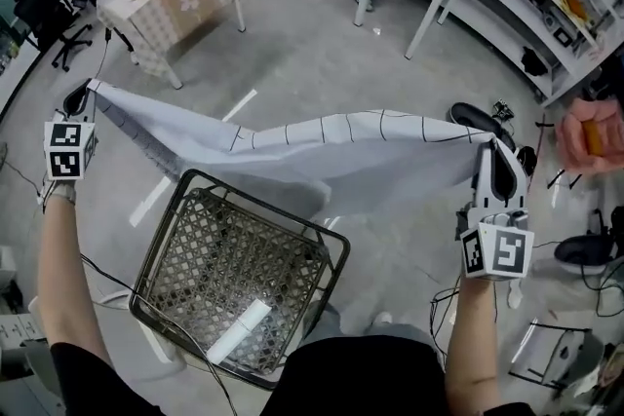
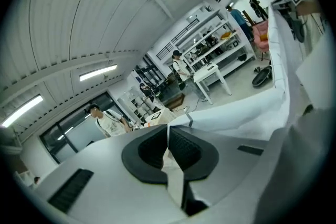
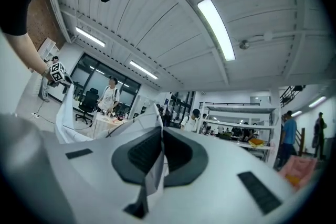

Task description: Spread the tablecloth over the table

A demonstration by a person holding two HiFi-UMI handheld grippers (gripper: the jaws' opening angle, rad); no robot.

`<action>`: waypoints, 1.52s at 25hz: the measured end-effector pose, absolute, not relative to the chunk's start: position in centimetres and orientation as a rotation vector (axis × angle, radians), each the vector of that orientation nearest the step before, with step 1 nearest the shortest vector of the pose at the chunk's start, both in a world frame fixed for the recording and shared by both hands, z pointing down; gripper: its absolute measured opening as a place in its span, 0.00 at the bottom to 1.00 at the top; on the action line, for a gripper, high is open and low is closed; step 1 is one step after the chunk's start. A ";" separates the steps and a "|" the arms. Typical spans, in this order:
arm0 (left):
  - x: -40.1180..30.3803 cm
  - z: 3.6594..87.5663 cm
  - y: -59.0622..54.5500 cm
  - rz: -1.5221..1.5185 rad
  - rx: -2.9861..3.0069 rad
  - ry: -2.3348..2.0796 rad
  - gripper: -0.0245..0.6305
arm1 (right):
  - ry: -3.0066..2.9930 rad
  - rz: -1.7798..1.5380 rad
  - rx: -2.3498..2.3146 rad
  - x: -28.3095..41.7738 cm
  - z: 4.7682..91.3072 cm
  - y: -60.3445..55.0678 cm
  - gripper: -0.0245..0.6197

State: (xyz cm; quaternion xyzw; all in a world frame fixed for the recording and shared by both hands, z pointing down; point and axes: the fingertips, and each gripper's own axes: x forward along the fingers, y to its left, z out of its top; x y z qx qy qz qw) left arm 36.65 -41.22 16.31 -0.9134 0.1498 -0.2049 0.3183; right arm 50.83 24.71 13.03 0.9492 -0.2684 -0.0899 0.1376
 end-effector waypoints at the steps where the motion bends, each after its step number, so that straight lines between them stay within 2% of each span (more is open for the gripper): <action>1: 35.7 17.3 -41.5 -0.569 -2.390 0.396 0.06 | -0.767 -0.269 2.736 50.7 13.0 25.0 0.05; 10: 25.8 27.5 -41.9 -0.856 -2.331 0.383 0.06 | -0.913 -0.246 2.581 46.4 15.9 25.6 0.05; 17: 17.7 32.5 -37.5 -0.993 -2.309 0.430 0.06 | -1.141 -0.220 2.516 40.9 20.8 25.4 0.05; 26: 8.2 34.9 -31.2 -1.196 -2.273 0.525 0.06 | -1.397 -0.143 2.508 34.7 23.5 26.8 0.05; 38: 2.7 37.1 -25.6 -1.203 -2.310 0.578 0.06 | -1.570 -0.024 2.438 25.8 27.5 26.6 0.05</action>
